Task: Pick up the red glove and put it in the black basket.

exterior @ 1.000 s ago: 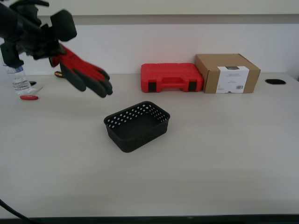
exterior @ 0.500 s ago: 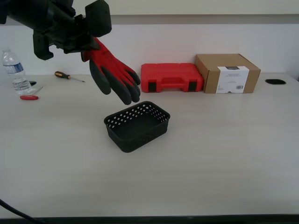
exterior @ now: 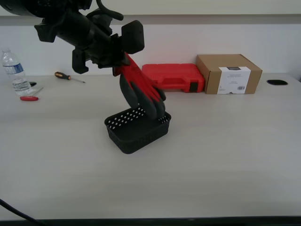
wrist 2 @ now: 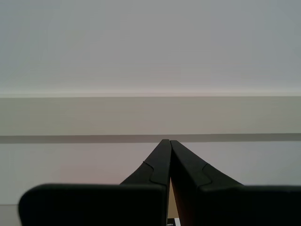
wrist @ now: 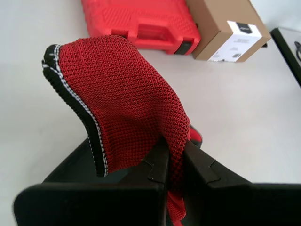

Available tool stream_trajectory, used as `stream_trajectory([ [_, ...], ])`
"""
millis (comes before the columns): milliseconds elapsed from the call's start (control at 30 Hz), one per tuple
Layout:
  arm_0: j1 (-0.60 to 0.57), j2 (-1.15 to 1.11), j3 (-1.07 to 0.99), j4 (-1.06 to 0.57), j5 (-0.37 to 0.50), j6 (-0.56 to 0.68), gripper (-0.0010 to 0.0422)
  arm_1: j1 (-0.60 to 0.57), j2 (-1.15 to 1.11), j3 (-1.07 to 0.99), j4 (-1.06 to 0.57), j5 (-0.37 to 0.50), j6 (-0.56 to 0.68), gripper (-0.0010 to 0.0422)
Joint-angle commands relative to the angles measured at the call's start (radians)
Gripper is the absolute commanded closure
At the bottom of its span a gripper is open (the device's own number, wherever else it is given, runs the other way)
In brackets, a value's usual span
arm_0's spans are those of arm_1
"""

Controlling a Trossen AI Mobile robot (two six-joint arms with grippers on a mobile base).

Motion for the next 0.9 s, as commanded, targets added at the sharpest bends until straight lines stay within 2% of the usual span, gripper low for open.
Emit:
stream_trajectory([
  [33,0.0,0.0,0.001,0.005,0.001,0.003,0.0412,-0.001,0.014,0.04,0.004,-0.002,0.037,0.0413],
  [467,0.0,0.0,0.001,0.004,0.001,0.003,0.0412,-0.008,0.013,0.062,0.001,0.032,0.109,0.0404],
  [567,0.0,0.0,0.001,0.004,0.001,0.003,0.0412,-0.008,0.013,0.062,-0.003,0.032,0.113,0.0315],
  [633,0.0,0.0,0.001,0.004,0.001,0.003,0.0412,-0.008,0.013,0.062,-0.003,0.03,0.111,0.0224],
  [700,0.0,0.0,0.001,0.004,0.001,0.003,0.0412,-0.007,0.013,0.062,-0.004,-0.003,0.092,0.0107],
  [767,0.0,0.0,0.001,0.004,0.001,0.003,0.0412,-0.007,0.013,0.062,-0.003,-0.022,0.08,0.0021],
  [800,0.0,0.0,0.001,0.004,0.001,0.003,0.0412,-0.006,0.013,0.063,-0.003,-0.021,0.083,0.0001],
  [900,0.0,0.0,0.001,0.004,0.001,0.003,0.0412,-0.006,0.011,0.065,0.009,-0.016,0.087,0.0139],
])
